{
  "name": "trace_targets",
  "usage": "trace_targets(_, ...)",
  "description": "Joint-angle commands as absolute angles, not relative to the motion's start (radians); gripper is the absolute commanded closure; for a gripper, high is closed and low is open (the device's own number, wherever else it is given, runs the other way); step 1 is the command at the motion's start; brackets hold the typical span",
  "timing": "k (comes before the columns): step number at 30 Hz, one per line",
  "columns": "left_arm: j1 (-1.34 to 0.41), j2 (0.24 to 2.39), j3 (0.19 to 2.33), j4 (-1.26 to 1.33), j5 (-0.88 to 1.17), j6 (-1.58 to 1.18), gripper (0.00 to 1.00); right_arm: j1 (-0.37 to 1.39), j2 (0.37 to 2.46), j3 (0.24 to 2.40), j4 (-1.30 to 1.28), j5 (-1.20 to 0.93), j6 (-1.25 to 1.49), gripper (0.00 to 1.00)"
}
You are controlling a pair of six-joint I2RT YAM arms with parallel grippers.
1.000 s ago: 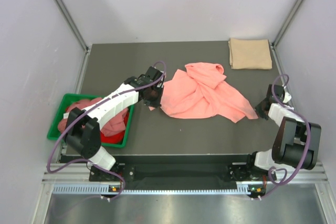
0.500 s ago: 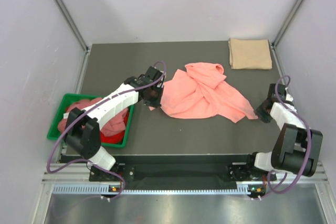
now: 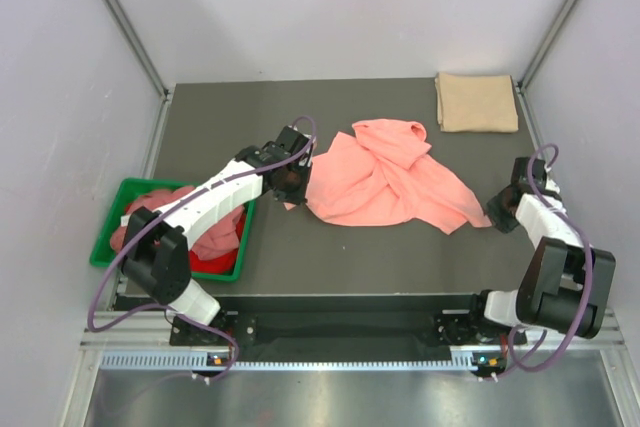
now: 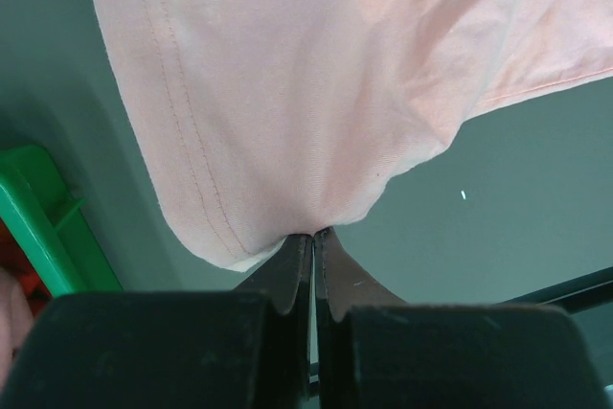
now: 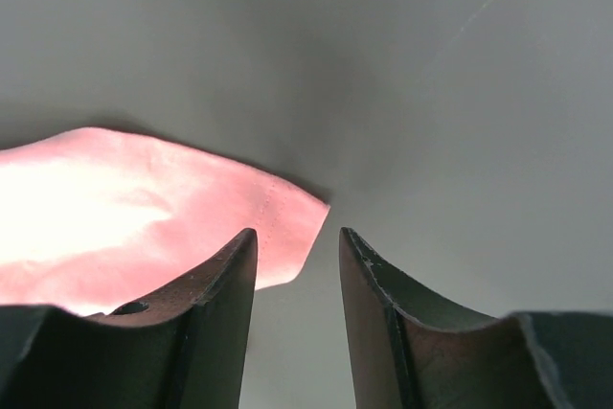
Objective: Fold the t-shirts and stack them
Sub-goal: Flatten the tshirt out
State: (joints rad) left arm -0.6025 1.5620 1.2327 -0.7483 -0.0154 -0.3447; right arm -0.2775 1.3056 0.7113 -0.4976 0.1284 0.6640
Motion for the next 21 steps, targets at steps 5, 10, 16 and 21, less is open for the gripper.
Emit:
trace_targets(5,-0.604,1.514,1.224,-0.71,-0.02,-0.331,1.0,-0.27,1.407,0.707,-0.44,0.101,0.71,0.6)
trace_targets(10,-0.606,1.514,1.226,-0.712,-0.031,-0.33,1.0,-0.264,1.462,0.706,-0.414,0.11,0.713,0.6)
trace_targets(16,-0.606,1.517,1.229,-0.715,-0.035,-0.328,1.0,-0.259,1.49,0.689,-0.393,0.137,0.706,0.8)
trace_targets(21,-0.606,1.52,1.233,-0.713,-0.037,-0.33,1.0,-0.258,1.456,0.669,-0.36,0.127,0.68,1.0)
